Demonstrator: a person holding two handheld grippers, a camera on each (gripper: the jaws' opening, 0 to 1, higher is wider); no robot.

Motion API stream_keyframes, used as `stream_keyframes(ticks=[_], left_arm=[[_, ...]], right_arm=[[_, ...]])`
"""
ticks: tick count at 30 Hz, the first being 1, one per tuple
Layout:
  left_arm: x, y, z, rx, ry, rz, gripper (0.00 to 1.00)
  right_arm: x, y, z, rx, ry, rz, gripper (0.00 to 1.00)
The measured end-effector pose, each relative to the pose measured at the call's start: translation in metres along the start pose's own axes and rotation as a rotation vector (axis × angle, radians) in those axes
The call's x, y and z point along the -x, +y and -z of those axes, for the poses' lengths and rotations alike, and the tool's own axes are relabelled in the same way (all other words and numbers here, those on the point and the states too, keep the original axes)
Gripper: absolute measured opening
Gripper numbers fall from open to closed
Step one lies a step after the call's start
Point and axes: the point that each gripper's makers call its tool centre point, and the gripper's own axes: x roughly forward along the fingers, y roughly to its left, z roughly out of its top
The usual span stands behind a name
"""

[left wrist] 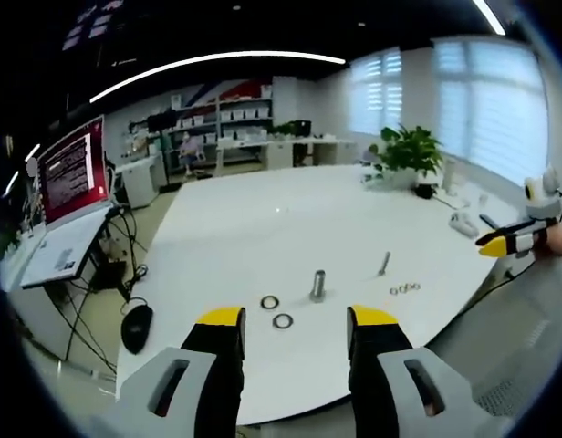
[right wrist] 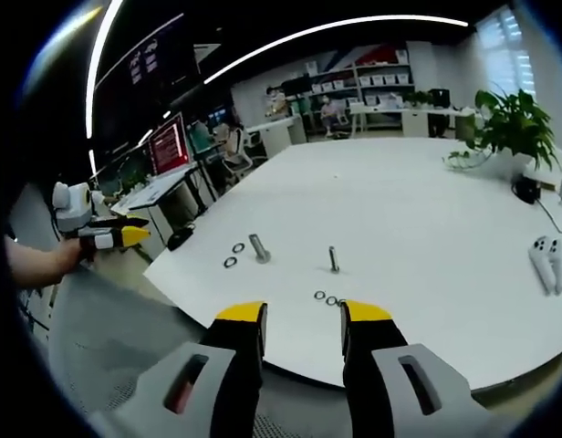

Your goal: Place the washer onto the threaded stud by aligning its center hole with the stud, sliding it down to the base, and recovering from edge contact or off-axis alignment until the washer reaches the visible bottom stop.

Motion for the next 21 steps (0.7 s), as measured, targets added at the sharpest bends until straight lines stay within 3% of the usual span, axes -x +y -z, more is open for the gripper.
stream_keyframes(ticks=[5, 8, 21], left_arm=[[0.0007, -0.0021, -0.0033, -0.011, -0.016, 0.0, 0.43], [-0.0018, -0.0004, 0.0009, 0.001, 0.003, 0.001, 0.43], [0.0017, -0.006, -0.0068, 0.039, -0.035, 0.033, 0.43]], right_arm=[[0.0025, -0.0036, -0.0024, -0.025, -0.022, 0.003, 0.35], [0.0011, -0.0013, -0.0031, -0.009, -0.019, -0.001, 0.35], [-0.0014, -0.0011, 0.0008, 0.0, 0.011, 0.004, 0.35]])
